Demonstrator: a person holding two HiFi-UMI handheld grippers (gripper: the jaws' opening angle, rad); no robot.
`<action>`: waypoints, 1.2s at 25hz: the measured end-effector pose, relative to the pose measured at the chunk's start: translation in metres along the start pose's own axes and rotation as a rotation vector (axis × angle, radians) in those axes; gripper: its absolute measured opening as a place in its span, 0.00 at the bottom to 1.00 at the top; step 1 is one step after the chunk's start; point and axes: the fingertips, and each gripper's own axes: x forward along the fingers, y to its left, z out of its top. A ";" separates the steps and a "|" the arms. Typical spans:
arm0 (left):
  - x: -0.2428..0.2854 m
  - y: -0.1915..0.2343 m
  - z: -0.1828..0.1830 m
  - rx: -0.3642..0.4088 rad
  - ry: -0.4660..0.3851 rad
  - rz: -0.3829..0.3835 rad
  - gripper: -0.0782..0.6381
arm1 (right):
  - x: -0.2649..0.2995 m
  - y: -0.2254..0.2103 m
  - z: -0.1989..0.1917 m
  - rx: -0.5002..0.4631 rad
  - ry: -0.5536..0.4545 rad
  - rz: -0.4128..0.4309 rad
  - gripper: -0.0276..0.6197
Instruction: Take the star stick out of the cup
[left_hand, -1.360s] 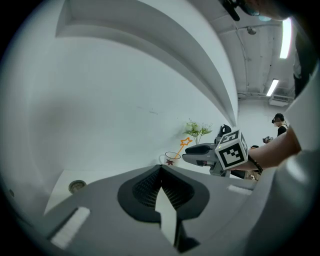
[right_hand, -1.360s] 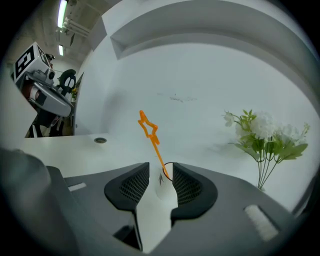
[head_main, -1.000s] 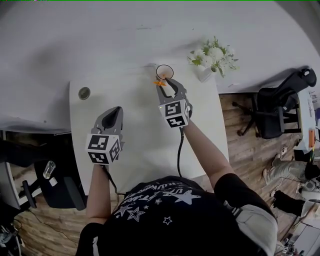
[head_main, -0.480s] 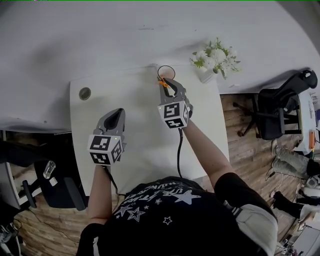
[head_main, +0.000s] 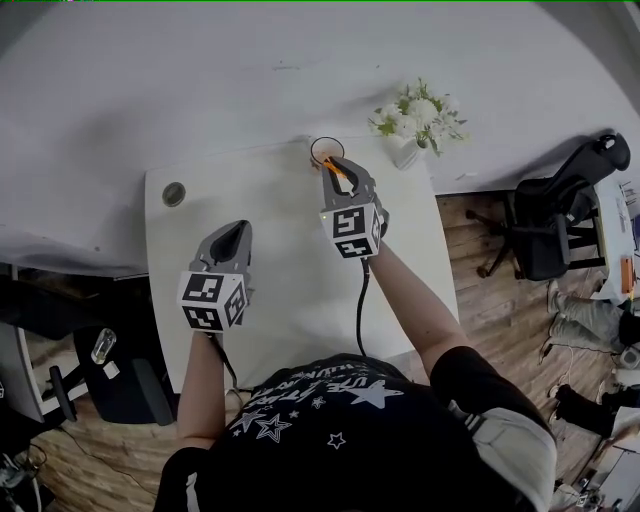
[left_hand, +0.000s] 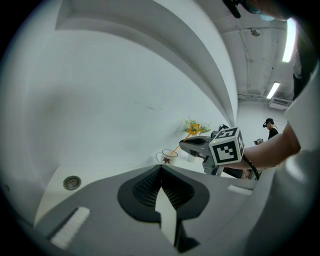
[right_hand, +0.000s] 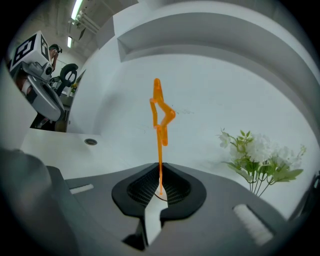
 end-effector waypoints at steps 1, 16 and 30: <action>-0.002 -0.002 0.002 0.004 -0.005 0.000 0.11 | -0.004 -0.001 0.003 0.004 -0.008 -0.001 0.09; -0.042 -0.059 0.014 0.062 -0.055 -0.006 0.11 | -0.085 -0.022 0.038 0.074 -0.100 -0.013 0.09; -0.077 -0.122 -0.003 0.109 -0.054 -0.001 0.11 | -0.161 -0.023 0.022 0.166 -0.073 0.030 0.09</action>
